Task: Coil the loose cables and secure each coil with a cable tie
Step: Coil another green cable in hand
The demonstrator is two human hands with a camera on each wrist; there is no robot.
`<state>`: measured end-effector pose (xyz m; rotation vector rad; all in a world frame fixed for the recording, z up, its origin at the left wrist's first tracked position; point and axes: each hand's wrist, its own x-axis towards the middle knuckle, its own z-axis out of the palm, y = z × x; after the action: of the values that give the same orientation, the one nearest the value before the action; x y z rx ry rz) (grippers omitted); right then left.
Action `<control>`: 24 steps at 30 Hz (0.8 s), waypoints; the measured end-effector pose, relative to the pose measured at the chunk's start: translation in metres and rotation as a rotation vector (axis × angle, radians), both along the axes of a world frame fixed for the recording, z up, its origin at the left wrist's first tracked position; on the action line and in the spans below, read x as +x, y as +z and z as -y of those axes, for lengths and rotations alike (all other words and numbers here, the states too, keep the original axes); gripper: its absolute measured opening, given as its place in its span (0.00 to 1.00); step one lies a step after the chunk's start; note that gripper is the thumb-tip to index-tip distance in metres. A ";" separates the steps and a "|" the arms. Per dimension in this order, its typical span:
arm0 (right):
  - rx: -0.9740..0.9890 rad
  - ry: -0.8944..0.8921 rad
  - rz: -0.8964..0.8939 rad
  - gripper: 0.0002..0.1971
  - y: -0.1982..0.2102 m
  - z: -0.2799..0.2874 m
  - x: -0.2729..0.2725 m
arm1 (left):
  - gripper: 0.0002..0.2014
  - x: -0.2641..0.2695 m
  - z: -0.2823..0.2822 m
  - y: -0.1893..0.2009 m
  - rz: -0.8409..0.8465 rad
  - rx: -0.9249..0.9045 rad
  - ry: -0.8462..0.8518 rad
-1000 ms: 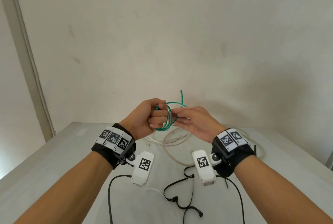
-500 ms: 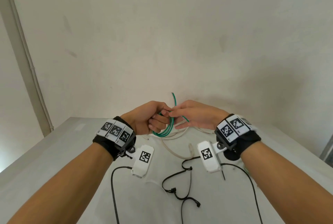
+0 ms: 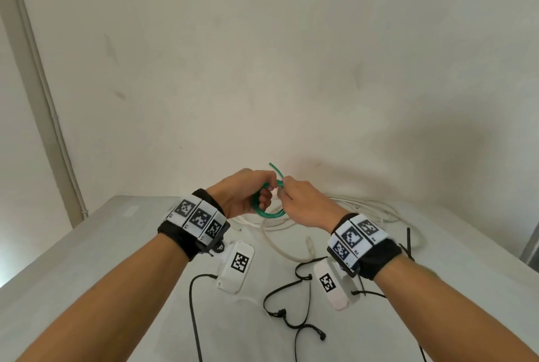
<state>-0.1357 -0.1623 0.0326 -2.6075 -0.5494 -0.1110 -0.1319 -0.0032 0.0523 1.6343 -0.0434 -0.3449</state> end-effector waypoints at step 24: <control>0.972 -0.088 -0.440 0.10 0.004 0.008 -0.001 | 0.20 0.003 0.012 -0.021 0.252 -0.395 0.001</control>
<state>-0.1371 -0.1700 0.0366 -1.6272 -0.1447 0.1383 -0.1288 -0.0153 0.0310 1.2760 -0.2838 -0.1167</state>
